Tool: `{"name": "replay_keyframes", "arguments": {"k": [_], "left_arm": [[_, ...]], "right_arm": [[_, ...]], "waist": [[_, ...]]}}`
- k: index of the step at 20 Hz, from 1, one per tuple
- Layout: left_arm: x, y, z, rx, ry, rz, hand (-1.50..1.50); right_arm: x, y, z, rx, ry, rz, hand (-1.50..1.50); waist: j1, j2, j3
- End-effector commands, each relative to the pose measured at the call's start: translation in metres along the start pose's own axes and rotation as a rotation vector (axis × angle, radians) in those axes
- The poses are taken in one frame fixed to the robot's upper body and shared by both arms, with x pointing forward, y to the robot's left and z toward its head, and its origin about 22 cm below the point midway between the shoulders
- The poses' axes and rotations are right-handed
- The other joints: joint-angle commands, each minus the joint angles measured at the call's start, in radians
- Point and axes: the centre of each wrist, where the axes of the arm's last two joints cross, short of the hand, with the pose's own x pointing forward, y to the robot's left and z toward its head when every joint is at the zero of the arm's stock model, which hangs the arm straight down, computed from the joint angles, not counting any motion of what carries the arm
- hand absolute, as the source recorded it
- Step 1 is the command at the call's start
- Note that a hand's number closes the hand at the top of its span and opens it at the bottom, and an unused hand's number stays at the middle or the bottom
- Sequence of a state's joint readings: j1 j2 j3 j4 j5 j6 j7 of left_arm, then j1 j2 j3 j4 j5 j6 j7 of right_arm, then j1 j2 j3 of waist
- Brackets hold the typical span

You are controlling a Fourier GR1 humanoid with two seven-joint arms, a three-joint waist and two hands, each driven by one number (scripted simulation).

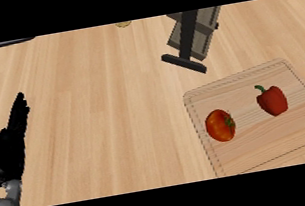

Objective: Pick the bell pepper from the cutting board and place it in the tiered basket

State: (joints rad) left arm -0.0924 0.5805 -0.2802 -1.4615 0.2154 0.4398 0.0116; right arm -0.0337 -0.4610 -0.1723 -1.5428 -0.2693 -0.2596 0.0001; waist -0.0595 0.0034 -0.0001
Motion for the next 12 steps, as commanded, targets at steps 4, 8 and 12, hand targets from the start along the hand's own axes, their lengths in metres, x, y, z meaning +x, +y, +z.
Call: {"name": "replay_keyframes", "arguments": {"k": [4, 8, 12], "left_arm": [[0.018, 0.006, -0.016, -0.039, -0.045, -0.024, 0.0], [0.006, -0.018, -0.008, -0.054, -0.027, -0.015, 0.0], [0.016, -0.001, -0.016, -0.061, -0.05, -0.021, 0.0]], "right_arm": [[-0.013, -0.05, 0.038, -0.34, 0.195, 0.178, -1.5], [0.04, -0.068, 0.037, -0.176, 0.242, 0.337, -1.5], [0.066, -0.072, 0.037, 0.073, 0.351, 0.568, -1.5]], "waist": [[0.038, -0.006, -0.001], [0.041, -0.005, -0.003], [0.046, -0.004, -0.004]]}}
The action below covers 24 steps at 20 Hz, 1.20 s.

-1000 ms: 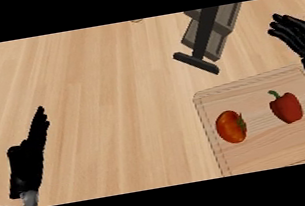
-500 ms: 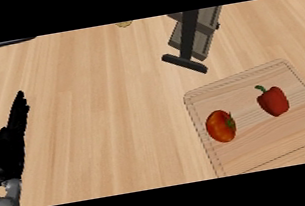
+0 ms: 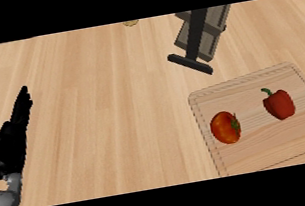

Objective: Pick the bell pepper from the cutting board and place it in the tiered basket

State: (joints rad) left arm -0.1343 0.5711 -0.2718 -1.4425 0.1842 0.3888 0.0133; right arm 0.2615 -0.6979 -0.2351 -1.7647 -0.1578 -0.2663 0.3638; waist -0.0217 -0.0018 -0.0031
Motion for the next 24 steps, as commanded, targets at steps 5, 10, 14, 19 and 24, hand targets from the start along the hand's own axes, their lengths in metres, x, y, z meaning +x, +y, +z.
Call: {"name": "replay_keyframes", "arguments": {"k": [5, 10, 14, 19, 24], "left_arm": [[0.008, 0.007, -0.013, -0.008, -0.009, -0.009, 0.0], [-0.006, -0.004, -0.009, -0.041, -0.029, 0.009, 0.0], [0.011, 0.004, -0.023, -0.031, -0.037, 0.002, 0.0], [-0.001, -0.016, -0.019, -0.018, -0.032, 0.002, 0.0], [-0.004, -0.019, -0.016, -0.019, -0.026, 0.008, 0.0]], "right_arm": [[0.083, -0.012, 0.004, 0.253, 0.122, 0.363, -1.5], [0.127, 0.004, -0.021, 0.215, 0.2, 0.373, -1.5], [0.115, 0.036, -0.03, 0.28, 0.284, 0.395, -1.5], [0.122, 0.05, -0.043, 0.342, 0.382, 0.433, -1.5], [0.104, 0.075, -0.043, 0.361, 0.42, 0.506, -1.5]], "waist": [[0.028, 0.005, 0.0], [0.048, 0.008, 0.002], [0.037, 0.005, 0.003], [0.032, 0.006, 0.002], [0.029, 0.004, 0.003]]}}
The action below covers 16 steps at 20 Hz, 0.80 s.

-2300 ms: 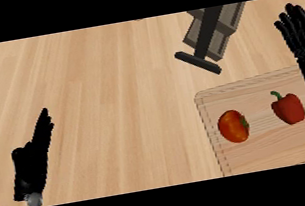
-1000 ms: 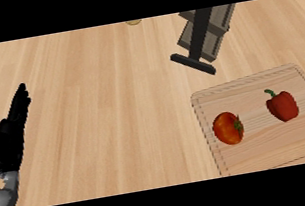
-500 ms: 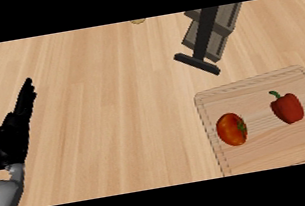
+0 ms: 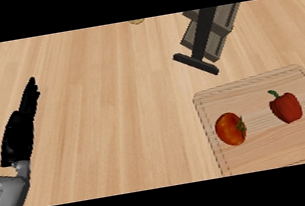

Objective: Pick the bell pepper from the cutting board and place it in the tiered basket

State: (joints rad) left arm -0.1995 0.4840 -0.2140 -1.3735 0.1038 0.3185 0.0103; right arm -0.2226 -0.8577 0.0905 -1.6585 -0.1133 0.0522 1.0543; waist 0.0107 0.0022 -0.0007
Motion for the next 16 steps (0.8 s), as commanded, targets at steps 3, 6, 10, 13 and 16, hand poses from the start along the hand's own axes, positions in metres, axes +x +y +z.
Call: {"name": "replay_keyframes", "arguments": {"k": [3, 6, 10, 13, 16], "left_arm": [[-0.005, 0.024, 0.005, 0.007, -0.008, -0.008, 0.0], [0.027, 0.012, 0.01, -0.006, -0.002, -0.005, 0.0], [0.003, 0.031, 0.001, 0.008, 0.006, 0.005, 0.0], [0.019, 0.02, 0.002, -0.001, 0.01, -0.004, 0.0], [0.011, 0.011, 0.005, 0.006, 0.019, 0.001, 0.0]], "right_arm": [[-0.023, 0.025, -0.017, 0.044, 0.109, 0.07, -1.5], [-0.009, 0.042, -0.003, 0.053, 0.109, 0.078, -1.5], [-0.012, 0.038, -0.007, 0.032, 0.088, 0.119, -1.5], [0.003, 0.046, 0.0, -0.001, 0.112, 0.169, -1.5], [0.002, 0.056, 0.014, -0.025, 0.095, 0.176, -1.5]], "waist": [[-0.008, -0.003, 0.001], [-0.006, -0.005, 0.001], [-0.01, -0.003, 0.0], [-0.007, -0.003, 0.0], [-0.012, -0.004, 0.0]]}}
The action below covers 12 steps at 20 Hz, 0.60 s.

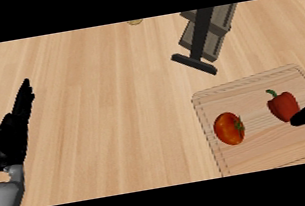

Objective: Pick the bell pepper from the cutting board and place it in the tiered basket

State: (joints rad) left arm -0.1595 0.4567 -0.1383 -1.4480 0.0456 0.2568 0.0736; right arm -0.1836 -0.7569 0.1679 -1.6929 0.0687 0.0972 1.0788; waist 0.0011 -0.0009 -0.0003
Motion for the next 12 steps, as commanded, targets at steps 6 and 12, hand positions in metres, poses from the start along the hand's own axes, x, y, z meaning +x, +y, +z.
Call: {"name": "replay_keyframes", "arguments": {"k": [6, 12], "left_arm": [[-0.013, 0.002, -0.005, -0.001, 0.002, -0.004, 0.0], [-0.001, 0.006, -0.004, -0.001, 0.006, 0.0, 0.0]], "right_arm": [[0.015, 0.013, 0.002, -0.037, 0.079, 0.085, -1.5], [0.016, 0.031, 0.0, -0.011, 0.104, 0.051, -1.5]], "waist": [[0.002, 0.002, 0.0], [0.002, 0.0, 0.0]]}}
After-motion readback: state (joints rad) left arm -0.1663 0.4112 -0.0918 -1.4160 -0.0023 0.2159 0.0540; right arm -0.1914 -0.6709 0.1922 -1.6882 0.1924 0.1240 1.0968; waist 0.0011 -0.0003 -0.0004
